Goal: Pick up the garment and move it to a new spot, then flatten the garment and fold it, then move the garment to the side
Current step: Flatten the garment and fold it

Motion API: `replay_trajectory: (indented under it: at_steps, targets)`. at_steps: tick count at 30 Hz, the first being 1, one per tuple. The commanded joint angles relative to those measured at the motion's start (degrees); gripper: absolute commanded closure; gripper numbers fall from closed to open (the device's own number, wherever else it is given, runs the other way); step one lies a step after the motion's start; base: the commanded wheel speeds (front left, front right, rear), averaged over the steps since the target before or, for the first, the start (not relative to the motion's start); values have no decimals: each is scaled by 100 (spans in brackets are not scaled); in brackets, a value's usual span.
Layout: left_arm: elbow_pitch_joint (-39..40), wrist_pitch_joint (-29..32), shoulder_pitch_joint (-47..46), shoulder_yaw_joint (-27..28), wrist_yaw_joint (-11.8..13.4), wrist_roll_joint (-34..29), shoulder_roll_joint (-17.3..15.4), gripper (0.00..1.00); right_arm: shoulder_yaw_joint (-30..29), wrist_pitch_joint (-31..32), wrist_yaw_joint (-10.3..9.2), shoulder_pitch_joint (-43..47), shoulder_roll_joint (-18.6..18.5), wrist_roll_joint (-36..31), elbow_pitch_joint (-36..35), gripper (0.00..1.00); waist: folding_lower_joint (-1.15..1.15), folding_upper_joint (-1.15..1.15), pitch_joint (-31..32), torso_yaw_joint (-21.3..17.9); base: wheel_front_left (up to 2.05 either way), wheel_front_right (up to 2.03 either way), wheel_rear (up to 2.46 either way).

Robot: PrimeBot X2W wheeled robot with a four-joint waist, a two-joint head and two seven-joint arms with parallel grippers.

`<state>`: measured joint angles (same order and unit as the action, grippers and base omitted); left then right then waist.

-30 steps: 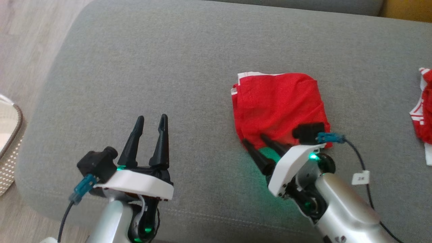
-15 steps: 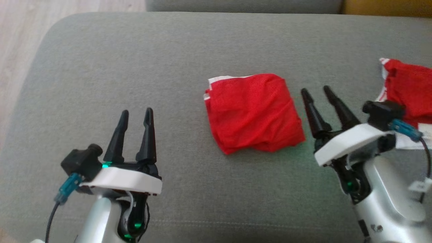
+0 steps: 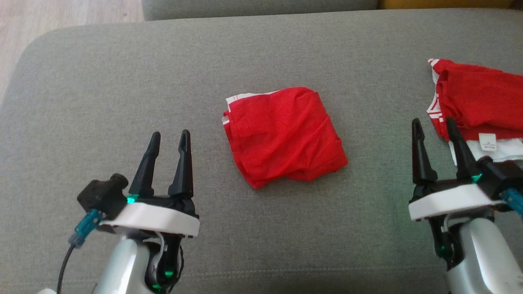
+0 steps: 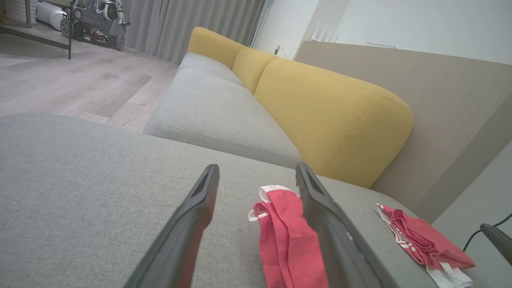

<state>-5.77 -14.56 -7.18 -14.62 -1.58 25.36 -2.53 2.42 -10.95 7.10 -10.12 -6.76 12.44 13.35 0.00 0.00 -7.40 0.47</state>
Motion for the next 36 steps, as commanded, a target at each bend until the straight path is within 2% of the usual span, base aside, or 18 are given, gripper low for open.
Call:
replay_trajectory:
  at_steps: [1,11,26,36]
  targets:
    - [177,-44,-98,151,1,-26,-34,0,97,-72,39,-51,26,-118,-233,0,0,0,5,-14,0,0,0]
    - [164,-44,-19,158,-20,-34,-34,0,22,-149,39,43,193,-227,-161,0,0,0,20,-83,0,0,0]
    - [159,-44,-50,112,-23,-24,-34,0,47,-110,39,-44,233,-244,-127,0,0,0,-61,-19,0,0,0]
    - [185,-44,-288,-27,-30,-16,-34,0,583,729,39,-804,149,455,200,0,0,0,-674,233,0,0,0]
